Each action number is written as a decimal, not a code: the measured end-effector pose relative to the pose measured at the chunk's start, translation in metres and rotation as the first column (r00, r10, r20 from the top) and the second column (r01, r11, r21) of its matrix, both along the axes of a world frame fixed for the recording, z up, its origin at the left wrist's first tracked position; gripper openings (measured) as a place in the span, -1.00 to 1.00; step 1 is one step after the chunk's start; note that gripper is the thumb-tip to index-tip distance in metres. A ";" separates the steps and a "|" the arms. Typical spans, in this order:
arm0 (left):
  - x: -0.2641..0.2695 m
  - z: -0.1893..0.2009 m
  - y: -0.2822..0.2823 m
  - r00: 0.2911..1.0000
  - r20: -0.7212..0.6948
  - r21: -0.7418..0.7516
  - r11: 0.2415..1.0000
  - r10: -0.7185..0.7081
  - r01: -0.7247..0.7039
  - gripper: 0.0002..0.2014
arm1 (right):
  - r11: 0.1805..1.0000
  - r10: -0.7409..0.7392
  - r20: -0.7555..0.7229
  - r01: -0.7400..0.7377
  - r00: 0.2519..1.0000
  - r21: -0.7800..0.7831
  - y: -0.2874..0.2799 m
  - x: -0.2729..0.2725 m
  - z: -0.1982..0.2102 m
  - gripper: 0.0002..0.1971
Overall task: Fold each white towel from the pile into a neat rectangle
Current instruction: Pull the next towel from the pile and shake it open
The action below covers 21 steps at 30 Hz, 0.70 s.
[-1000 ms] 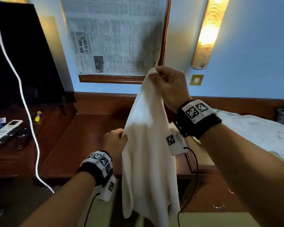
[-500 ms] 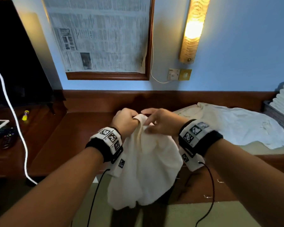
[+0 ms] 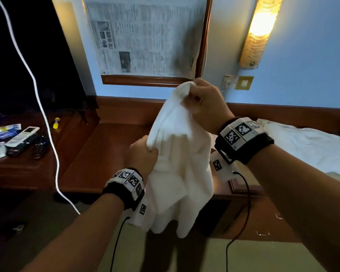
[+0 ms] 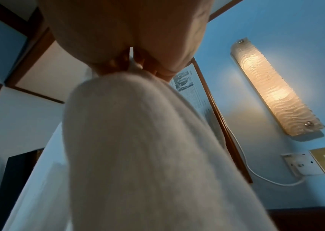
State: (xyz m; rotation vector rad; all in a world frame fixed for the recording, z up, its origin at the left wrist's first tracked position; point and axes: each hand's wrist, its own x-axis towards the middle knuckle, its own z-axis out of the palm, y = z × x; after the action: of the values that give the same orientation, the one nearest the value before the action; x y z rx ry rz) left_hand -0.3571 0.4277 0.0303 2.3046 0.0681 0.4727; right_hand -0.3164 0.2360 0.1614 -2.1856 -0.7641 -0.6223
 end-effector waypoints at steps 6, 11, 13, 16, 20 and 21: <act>-0.002 -0.022 0.059 0.958 -0.195 0.130 0.974 0.210 -0.187 -0.96 | 0.987 -0.119 0.086 0.109 0.989 0.116 0.023 0.016 0.026 -0.85; -0.007 -0.040 0.118 0.933 -0.285 0.158 0.971 0.218 -0.179 -0.93 | 0.950 -0.290 -0.012 0.290 0.957 0.120 0.017 0.034 0.017 -0.85; -0.009 -0.042 0.138 0.959 -0.211 0.060 0.982 0.188 -0.179 -0.89 | 0.933 -0.349 -0.072 0.354 0.934 0.066 0.008 0.037 0.006 -0.82; -0.009 -0.036 0.165 0.993 -0.043 -0.133 0.984 0.113 -0.118 -0.82 | 0.884 -0.436 -0.244 0.464 0.866 0.066 -0.009 0.041 -0.022 -0.80; -0.005 -0.020 0.185 0.994 0.059 -0.346 0.936 0.089 -0.063 -0.79 | 0.831 -0.446 -0.461 0.546 0.768 0.106 -0.021 0.039 -0.061 -0.77; -0.003 -0.015 0.185 0.993 0.070 -0.384 0.921 0.099 -0.065 -0.89 | 0.852 -0.423 -0.488 0.519 0.763 0.073 -0.022 0.036 -0.069 -0.81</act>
State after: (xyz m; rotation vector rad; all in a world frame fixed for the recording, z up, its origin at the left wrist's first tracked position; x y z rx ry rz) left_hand -0.3600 0.6132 0.0149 1.9016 0.1970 0.5504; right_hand -0.2803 0.2141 0.0926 -2.2083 0.1167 -0.3720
